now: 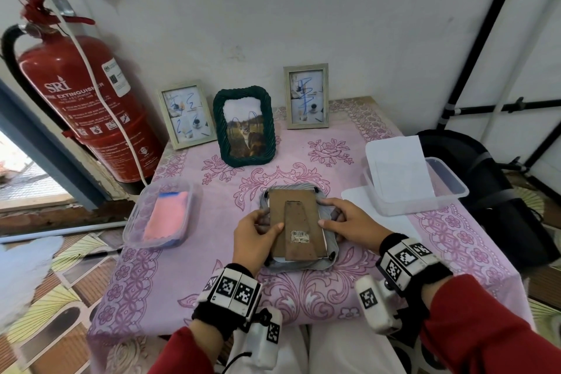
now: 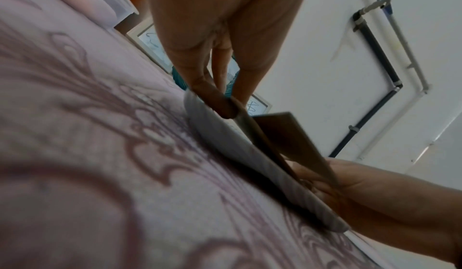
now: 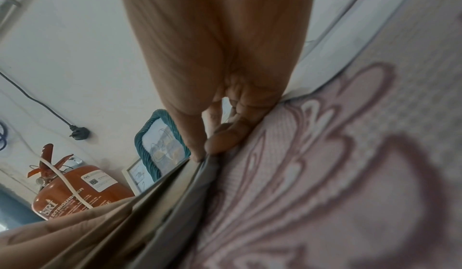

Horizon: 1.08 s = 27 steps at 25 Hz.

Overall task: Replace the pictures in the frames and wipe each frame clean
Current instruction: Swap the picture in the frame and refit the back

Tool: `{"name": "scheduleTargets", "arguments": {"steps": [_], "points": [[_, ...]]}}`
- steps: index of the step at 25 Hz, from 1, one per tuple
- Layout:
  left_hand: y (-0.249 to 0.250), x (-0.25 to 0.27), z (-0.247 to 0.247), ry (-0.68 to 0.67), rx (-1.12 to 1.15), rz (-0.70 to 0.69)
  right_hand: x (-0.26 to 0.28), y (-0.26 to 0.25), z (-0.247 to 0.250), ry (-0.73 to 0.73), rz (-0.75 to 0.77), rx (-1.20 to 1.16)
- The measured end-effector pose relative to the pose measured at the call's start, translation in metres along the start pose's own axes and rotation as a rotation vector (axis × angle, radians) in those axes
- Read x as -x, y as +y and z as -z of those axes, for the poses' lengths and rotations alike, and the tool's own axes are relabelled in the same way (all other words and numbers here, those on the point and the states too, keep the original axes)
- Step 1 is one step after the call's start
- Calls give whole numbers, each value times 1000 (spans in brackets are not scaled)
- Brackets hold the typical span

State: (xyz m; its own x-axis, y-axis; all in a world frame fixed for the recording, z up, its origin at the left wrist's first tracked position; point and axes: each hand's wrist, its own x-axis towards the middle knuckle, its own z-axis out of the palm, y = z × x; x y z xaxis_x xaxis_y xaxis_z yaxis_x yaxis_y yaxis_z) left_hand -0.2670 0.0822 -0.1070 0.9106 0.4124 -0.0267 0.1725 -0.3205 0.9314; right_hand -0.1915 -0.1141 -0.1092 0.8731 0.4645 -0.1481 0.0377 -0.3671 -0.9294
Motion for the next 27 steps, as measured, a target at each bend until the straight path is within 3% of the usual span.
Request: {"name": "scheduleTargets", "arguments": {"steps": [6,14,22,27], "points": [[-3,1,6,0,-282,-35,-2,3,0,5,-8,3],[-9,0,10,-72,-282,1,-2,2,-1,6,16,43],[-10,-8,27,-203,-162,27,-7,-3,3,-27,-56,52],[-8,-20,35,-237,-96,40,-18,-11,11,92,25,376]]}}
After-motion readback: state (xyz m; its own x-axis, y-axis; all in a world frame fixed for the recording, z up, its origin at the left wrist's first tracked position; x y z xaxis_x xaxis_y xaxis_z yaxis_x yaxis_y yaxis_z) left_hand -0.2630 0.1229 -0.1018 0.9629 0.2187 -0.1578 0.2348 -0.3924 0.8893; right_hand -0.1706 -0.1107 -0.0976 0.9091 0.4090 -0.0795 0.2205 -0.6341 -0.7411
